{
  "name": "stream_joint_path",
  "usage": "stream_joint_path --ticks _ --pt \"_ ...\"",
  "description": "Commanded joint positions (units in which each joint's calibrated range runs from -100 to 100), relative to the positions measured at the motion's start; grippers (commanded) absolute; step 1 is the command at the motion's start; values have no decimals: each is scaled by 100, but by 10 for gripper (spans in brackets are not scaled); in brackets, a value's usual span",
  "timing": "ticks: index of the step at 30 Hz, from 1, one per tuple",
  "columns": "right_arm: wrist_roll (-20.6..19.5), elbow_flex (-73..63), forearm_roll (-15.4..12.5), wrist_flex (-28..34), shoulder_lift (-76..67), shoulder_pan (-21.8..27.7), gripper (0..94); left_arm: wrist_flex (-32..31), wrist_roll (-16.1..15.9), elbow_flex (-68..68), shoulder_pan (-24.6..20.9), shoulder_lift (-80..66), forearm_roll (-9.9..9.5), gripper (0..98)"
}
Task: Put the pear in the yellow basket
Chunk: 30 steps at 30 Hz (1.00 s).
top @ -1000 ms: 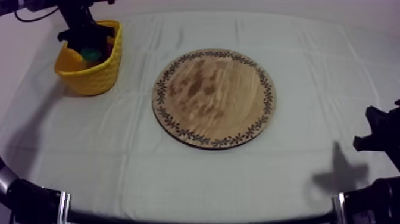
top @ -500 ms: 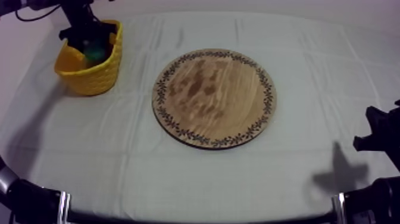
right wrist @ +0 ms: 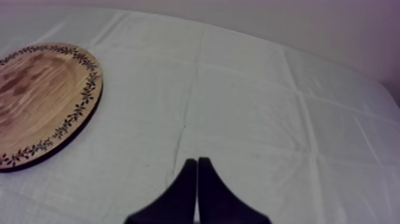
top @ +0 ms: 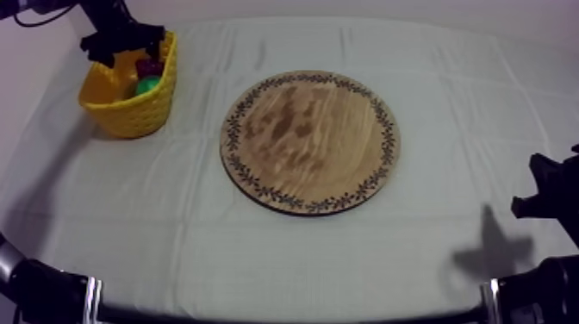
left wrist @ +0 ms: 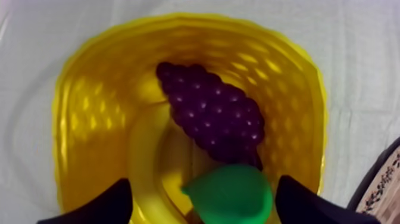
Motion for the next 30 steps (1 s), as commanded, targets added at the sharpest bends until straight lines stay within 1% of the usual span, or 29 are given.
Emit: stream_joint_path --ticks 1,4,9,13,15,17,19,22,27,30 --pt "1 5 0 1 1 1 5 -28 40 28 -8 -106 -20 806" --pt "1 5 0 1 1 1 5 -93 80 72 -46 -348 -37 708" --pt "1 5 0 1 1 1 5 -366 97 198 -169 -1021 -30 477" --pt "1 5 0 1 1 1 5 -841 161 474 -309 -1748 -21 306" --pt "1 5 0 1 1 1 5 -1120 143 726 -369 -2154 -18 195" --pt "1 5 0 1 1 1 5 -1391 109 1037 -437 -2589 -3 124" --pt "3 5 0 1 1 1 5 -1694 41 1412 -525 -3060 37 79" --pt "2 5 0 1 1 1 5 -2140 -92 2061 -667 -3805 122 44" --pt "1 5 0 1 1 1 5 -2930 -263 3531 -836 -5202 187 25" --pt "1 5 0 1 1 1 5 -3137 -387 4372 -899 -6112 232 22"
